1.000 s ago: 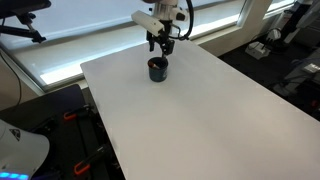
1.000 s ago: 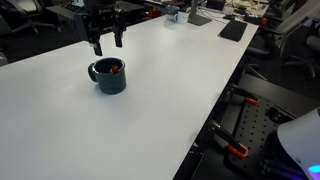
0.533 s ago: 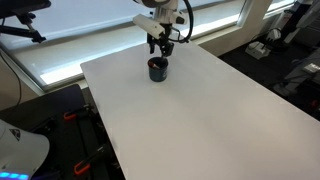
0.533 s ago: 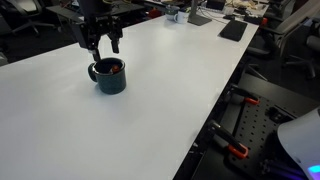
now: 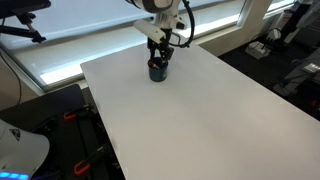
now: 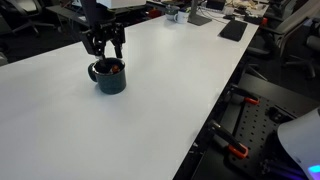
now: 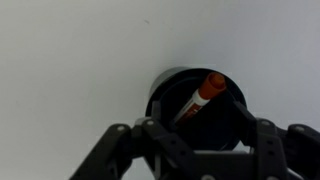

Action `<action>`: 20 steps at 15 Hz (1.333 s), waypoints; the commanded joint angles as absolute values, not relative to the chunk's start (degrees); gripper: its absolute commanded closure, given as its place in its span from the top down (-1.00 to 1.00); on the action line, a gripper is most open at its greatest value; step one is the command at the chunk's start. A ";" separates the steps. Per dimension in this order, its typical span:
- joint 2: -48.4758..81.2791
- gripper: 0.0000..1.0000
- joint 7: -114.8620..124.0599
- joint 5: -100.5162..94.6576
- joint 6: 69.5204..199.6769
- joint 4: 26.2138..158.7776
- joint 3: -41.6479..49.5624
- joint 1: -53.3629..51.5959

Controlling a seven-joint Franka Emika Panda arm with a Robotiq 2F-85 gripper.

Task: Put the sharpie on the table

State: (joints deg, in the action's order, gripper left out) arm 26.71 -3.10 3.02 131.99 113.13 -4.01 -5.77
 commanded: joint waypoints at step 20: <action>28.78 -0.89 -1.61 -0.06 126.98 109.30 -3.08 -5.31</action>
State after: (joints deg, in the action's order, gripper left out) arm 28.75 -3.01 0.34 129.93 111.82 -2.98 -5.48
